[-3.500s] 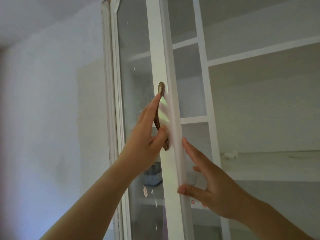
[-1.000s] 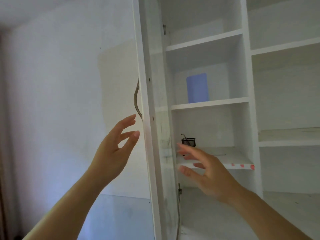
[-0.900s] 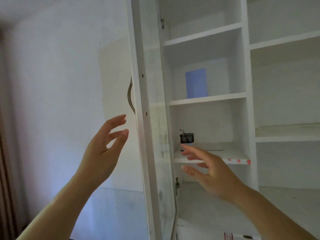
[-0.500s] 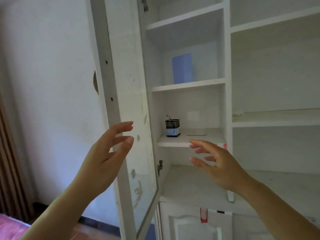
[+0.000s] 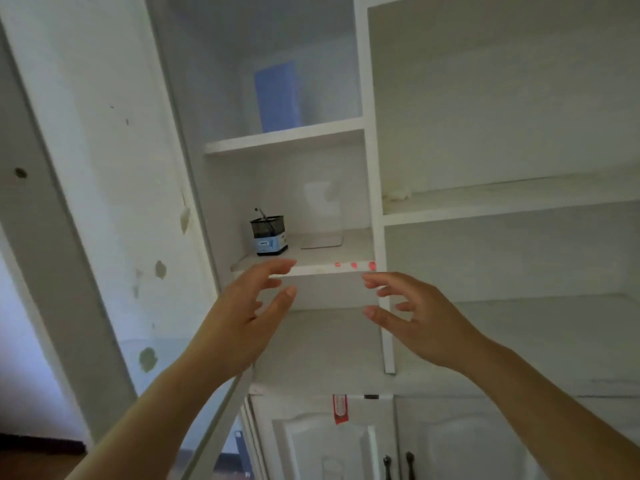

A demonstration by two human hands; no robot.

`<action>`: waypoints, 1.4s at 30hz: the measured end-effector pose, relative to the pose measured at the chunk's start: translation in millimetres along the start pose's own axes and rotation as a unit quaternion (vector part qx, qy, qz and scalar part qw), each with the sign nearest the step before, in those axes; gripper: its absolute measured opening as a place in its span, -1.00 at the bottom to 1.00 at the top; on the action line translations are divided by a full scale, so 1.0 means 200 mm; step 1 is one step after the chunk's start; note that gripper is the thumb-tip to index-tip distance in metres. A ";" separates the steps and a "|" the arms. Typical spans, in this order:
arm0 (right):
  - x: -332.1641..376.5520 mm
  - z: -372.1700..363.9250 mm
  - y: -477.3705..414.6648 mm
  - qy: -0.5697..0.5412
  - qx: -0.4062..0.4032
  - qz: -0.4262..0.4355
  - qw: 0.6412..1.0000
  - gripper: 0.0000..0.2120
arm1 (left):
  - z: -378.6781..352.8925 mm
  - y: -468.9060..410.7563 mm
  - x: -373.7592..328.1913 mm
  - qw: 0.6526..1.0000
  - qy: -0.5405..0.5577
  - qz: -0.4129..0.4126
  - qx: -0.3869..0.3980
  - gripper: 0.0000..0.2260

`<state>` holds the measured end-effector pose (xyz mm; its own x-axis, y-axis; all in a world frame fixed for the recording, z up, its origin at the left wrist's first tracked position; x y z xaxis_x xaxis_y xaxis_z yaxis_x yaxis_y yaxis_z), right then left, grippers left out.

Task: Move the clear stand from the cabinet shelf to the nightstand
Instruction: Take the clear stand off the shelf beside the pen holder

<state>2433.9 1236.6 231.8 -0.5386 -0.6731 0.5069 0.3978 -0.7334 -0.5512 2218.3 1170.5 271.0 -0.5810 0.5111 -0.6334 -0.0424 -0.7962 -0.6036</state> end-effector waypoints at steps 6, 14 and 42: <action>-0.15 -0.05 -0.24 0.034 -0.008 -0.006 0.999 -0.57 | -0.12 -0.31 0.26 1.000 0.011 -0.012 0.019 -0.63; -0.24 -0.24 -0.70 0.038 -0.019 0.002 0.999 -0.60 | -0.08 -0.72 0.61 0.999 0.022 -0.028 0.006 -0.79; -0.86 -0.77 -1.66 0.242 0.115 -0.078 0.960 -0.47 | -0.37 -1.42 1.43 0.998 -0.057 0.015 0.035 -0.70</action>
<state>2280.2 1609.5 225.4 -0.8648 -0.4711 0.1737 0.4076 -0.8607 -0.3052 2123.3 1567.0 225.3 -0.6717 0.4490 -0.5892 -0.0777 -0.8337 -0.5467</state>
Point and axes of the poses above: each hand's wrist, its own y-axis away from the middle knuckle, its own z-axis out of the back of the hand, x = y × z, the point moved 4 cm from there along -y, towards the middle knuckle, and after that the axes turned 11 degrees about y, right-handed, at the moved point
